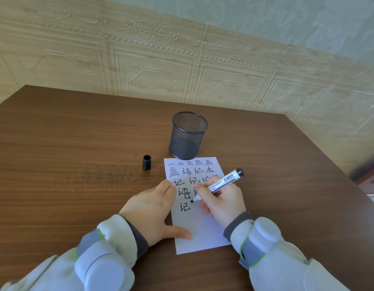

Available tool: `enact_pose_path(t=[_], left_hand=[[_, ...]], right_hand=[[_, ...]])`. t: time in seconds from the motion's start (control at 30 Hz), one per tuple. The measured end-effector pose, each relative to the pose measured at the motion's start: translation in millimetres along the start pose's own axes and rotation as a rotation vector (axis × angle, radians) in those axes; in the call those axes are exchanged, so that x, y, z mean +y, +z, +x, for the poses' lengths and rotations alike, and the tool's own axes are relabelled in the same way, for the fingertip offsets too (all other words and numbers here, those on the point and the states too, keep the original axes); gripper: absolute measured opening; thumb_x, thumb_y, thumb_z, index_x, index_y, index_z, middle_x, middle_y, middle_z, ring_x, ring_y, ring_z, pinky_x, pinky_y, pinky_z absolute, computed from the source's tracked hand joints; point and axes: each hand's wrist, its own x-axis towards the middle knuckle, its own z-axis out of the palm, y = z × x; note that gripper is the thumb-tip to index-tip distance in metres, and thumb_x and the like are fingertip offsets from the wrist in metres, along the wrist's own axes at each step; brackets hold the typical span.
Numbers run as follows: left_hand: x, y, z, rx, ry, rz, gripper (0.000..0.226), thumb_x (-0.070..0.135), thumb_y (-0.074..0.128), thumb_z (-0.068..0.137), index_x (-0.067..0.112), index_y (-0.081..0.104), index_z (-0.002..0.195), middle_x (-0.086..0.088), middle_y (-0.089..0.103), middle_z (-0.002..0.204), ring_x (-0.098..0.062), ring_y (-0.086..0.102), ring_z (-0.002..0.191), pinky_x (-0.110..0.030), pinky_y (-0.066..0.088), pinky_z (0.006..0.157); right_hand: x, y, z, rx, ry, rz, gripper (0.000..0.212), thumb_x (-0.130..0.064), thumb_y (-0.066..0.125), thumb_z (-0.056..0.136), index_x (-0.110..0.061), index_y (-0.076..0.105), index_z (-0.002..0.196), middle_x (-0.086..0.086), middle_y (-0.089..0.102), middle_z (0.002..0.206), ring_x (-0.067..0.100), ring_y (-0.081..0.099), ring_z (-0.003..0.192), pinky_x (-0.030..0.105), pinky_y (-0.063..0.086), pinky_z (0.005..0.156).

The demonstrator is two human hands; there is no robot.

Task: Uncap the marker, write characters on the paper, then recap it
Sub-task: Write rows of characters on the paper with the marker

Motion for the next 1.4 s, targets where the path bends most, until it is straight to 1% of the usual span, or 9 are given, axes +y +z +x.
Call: enact_pose_path(t=[0.17,0.33,0.47,0.6,0.83,0.97,1.1,1.27,1.4], left_hand=[[-2.0,1.2,0.6,0.007,-0.003,-0.014,0.073,0.077,0.055,0.065,0.02,0.039,0.107,0.011,0.025,0.096,-0.01,0.037,0.08,-0.023,0.029,0.065],[-2.1,1.0,0.8,0.004,0.002,-0.028,0.075,0.077,0.055,0.065,0.02,0.039,0.111,0.012,0.026,0.098,-0.008,0.038,0.083,-0.021,0.031,0.066],[-1.7,0.4,0.3,0.002,0.002,-0.022,0.071,0.077,0.055,0.065,0.02,0.039,0.105,0.011,0.025,0.096,-0.009,0.037,0.08,-0.022,0.028,0.064],[-2.2,0.4,0.3,-0.001,0.0,-0.029,0.068,0.076,0.056,0.065,0.02,0.037,0.1,0.011,0.025,0.095,-0.01,0.037,0.079,-0.023,0.028,0.064],[-1.7,0.3,0.1,-0.004,0.001,-0.01,0.065,0.077,0.056,0.064,0.024,0.029,0.09,0.01,0.025,0.093,-0.01,0.035,0.076,-0.022,0.024,0.055],[-2.6,0.9,0.1,0.006,0.005,-0.009,0.065,0.077,0.056,0.064,0.023,0.029,0.09,0.01,0.024,0.093,-0.011,0.034,0.075,-0.023,0.026,0.062],[-3.2,0.5,0.4,-0.002,0.005,-0.014,0.066,0.077,0.056,0.064,0.024,0.029,0.092,0.01,0.023,0.093,-0.011,0.034,0.076,-0.023,0.028,0.064],[-2.4,0.6,1.0,-0.014,0.003,-0.007,0.067,0.077,0.055,0.065,0.023,0.035,0.098,0.01,0.023,0.094,-0.01,0.035,0.077,-0.023,0.029,0.064],[-2.1,0.6,0.6,-0.009,0.003,-0.009,0.066,0.077,0.055,0.064,0.024,0.031,0.094,0.011,0.024,0.094,-0.01,0.036,0.077,-0.022,0.029,0.064]], right_hand=[[-2.9,-0.8,-0.2,-0.003,-0.007,0.013,0.029,-0.006,0.063,0.085,-0.008,0.056,0.057,-0.004,0.057,0.04,0.006,0.051,0.034,0.014,0.037,0.036],[-3.2,-0.1,-1.3,-0.029,-0.034,-0.011,0.023,-0.005,0.063,0.083,-0.003,0.058,0.06,-0.006,0.057,0.039,0.004,0.05,0.033,0.014,0.038,0.037],[-1.4,-0.1,-0.4,-0.006,-0.046,-0.01,0.023,-0.005,0.064,0.082,-0.001,0.059,0.061,-0.004,0.057,0.04,0.005,0.051,0.034,0.015,0.041,0.04],[-1.3,-0.6,0.3,-0.007,-0.042,-0.018,0.025,-0.006,0.064,0.083,-0.005,0.058,0.058,-0.004,0.057,0.04,0.007,0.05,0.034,0.016,0.042,0.041],[-3.5,0.7,-1.3,-0.04,-0.015,-0.027,0.029,-0.001,0.061,0.081,-0.005,0.05,0.054,-0.007,0.054,0.036,0.004,0.047,0.031,0.017,0.039,0.038],[-4.0,0.5,-1.8,-0.036,-0.01,-0.03,0.027,-0.002,0.061,0.081,-0.004,0.051,0.056,-0.006,0.055,0.037,0.006,0.048,0.033,0.018,0.04,0.039],[-5.6,-1.4,-2.0,-0.002,-0.004,0.009,0.031,-0.001,0.06,0.082,-0.008,0.051,0.053,-0.006,0.059,0.04,0.006,0.049,0.034,0.017,0.041,0.038],[-6.1,-2.7,-1.7,0.05,0.012,0.051,0.022,-0.004,0.06,0.085,0.0,0.056,0.064,-0.006,0.057,0.038,0.003,0.048,0.032,0.013,0.036,0.035],[-5.3,-1.4,-1.4,0.04,0.006,0.012,0.031,-0.005,0.061,0.085,-0.009,0.054,0.055,-0.007,0.057,0.038,0.004,0.049,0.033,0.013,0.037,0.036]])
